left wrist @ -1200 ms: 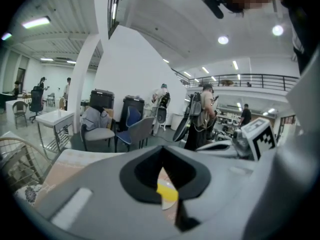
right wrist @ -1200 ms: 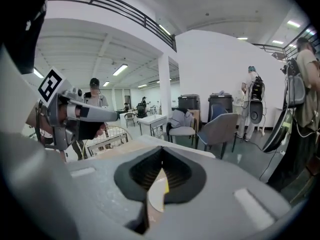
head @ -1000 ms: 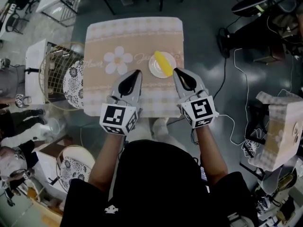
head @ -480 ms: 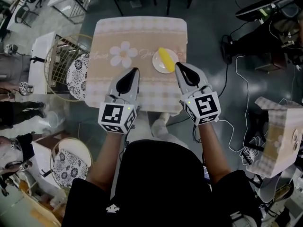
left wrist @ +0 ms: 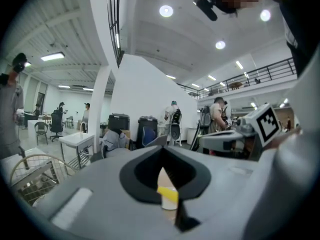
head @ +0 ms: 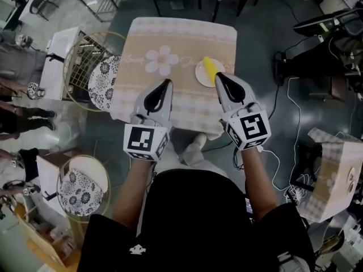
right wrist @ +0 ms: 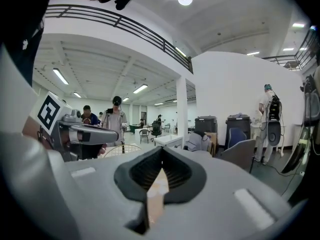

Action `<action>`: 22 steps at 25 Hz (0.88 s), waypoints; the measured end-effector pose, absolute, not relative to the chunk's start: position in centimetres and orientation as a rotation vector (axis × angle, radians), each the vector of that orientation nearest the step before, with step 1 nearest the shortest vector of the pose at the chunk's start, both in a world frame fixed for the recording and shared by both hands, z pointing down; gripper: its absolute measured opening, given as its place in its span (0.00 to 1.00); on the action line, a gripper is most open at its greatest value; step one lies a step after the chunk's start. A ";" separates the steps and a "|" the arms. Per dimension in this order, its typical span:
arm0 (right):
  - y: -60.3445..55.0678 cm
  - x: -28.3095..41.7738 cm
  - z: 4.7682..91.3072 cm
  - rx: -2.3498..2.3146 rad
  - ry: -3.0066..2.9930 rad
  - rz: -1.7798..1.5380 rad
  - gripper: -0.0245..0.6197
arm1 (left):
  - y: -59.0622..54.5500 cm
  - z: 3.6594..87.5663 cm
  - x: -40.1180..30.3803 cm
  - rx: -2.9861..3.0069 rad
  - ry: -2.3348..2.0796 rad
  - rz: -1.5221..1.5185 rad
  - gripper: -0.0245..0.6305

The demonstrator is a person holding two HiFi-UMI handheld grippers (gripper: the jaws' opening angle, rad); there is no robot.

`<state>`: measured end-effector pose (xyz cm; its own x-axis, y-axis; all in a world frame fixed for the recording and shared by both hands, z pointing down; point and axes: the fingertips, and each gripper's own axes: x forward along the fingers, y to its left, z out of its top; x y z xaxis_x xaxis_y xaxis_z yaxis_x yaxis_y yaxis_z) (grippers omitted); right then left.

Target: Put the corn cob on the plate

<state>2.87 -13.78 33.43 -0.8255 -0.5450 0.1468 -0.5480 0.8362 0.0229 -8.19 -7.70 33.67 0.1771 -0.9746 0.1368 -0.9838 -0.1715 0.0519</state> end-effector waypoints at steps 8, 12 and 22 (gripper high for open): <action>-11.1 1.6 31.5 0.870 -2.908 0.003 0.04 | -5.0 31.9 -9.2 2.413 -1.952 0.052 0.05; -9.5 0.9 30.6 0.889 -2.911 -0.028 0.04 | -3.9 31.7 -9.7 2.446 -1.906 0.064 0.05; -6.0 -0.9 29.0 0.954 -2.924 -0.077 0.04 | -0.8 30.2 -11.2 2.486 -1.904 0.058 0.05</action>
